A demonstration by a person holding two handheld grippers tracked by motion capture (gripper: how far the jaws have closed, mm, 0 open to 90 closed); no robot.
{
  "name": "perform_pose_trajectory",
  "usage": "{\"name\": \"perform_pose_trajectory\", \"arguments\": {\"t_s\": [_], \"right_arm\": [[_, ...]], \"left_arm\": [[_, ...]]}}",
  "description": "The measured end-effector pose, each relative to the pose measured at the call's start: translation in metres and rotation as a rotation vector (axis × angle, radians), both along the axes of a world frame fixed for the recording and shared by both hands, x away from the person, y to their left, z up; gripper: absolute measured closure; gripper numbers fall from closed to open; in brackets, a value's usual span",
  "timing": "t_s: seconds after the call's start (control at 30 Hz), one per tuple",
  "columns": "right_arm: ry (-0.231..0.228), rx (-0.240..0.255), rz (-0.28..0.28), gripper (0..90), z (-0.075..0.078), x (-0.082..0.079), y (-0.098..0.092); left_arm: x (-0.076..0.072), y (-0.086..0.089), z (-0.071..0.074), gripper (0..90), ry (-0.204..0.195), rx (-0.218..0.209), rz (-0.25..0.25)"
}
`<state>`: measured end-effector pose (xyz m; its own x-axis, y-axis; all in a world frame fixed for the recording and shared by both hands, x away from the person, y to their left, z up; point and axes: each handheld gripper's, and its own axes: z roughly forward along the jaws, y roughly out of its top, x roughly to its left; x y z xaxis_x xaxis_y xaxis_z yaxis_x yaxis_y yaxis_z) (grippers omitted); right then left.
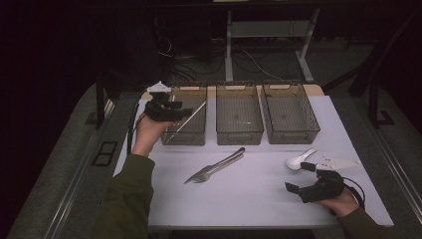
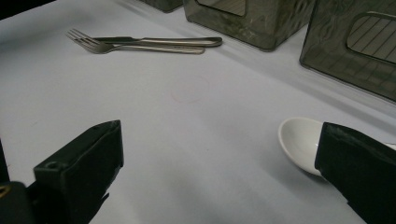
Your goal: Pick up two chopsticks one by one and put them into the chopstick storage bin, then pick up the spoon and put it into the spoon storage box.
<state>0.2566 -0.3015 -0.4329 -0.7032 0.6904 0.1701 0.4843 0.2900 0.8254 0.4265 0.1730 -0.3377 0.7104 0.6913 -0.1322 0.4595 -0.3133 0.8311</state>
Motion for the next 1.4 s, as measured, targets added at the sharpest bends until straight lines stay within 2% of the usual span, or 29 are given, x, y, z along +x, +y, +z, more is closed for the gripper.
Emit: {"name": "perform_pose_trajectory", "arguments": {"t_s": [0.13, 0.3, 0.43, 0.57, 0.7, 0.77, 0.97, 1.2, 1.33, 1.4], "right_arm": [[0.002, 0.000, 0.000, 1.1, 0.000, 0.000, 0.000], [0.002, -0.001, 0.001, 1.1, 0.000, 0.000, 0.000], [0.005, 0.001, -0.003, 1.1, 0.000, 0.000, 0.000], [0.010, 0.007, -0.009, 1.1, 0.001, 0.000, -0.001], [0.008, 0.009, -0.019, 1.1, 0.002, 0.000, -0.003], [0.014, 0.015, -0.020, 1.1, 0.003, 0.000, -0.004], [0.016, 0.006, -0.004, 1.1, 0.003, 0.001, -0.004], [0.030, 0.002, -0.008, 1.1, 0.004, 0.000, -0.006], [0.037, -0.002, -0.011, 1.1, 0.004, 0.001, -0.006], [0.037, -0.002, -0.012, 5.2, 0.004, 0.001, -0.006]], "left_arm": [[-0.017, -0.001, -0.007, 36.2, -0.008, 0.020, -0.040], [-0.038, -0.001, -0.013, 33.9, -0.036, -0.003, -0.070], [-0.054, -0.001, -0.019, 32.5, -0.043, -0.017, -0.084], [-0.069, -0.002, -0.027, 31.8, -0.051, -0.012, -0.092], [-0.081, -0.001, -0.036, 29.2, -0.052, -0.011, -0.099], [-0.087, -0.001, -0.041, 27.2, -0.058, 0.005, -0.102], [-0.105, -0.001, -0.053, 20.0, -0.062, -0.001, -0.114], [-0.125, -0.004, -0.070, 12.9, -0.043, -0.013, -0.149], [-0.134, -0.004, -0.077, 6.7, -0.046, -0.018, -0.137], [-0.137, -0.003, -0.078, 4.2, -0.047, -0.028, -0.146]]}}
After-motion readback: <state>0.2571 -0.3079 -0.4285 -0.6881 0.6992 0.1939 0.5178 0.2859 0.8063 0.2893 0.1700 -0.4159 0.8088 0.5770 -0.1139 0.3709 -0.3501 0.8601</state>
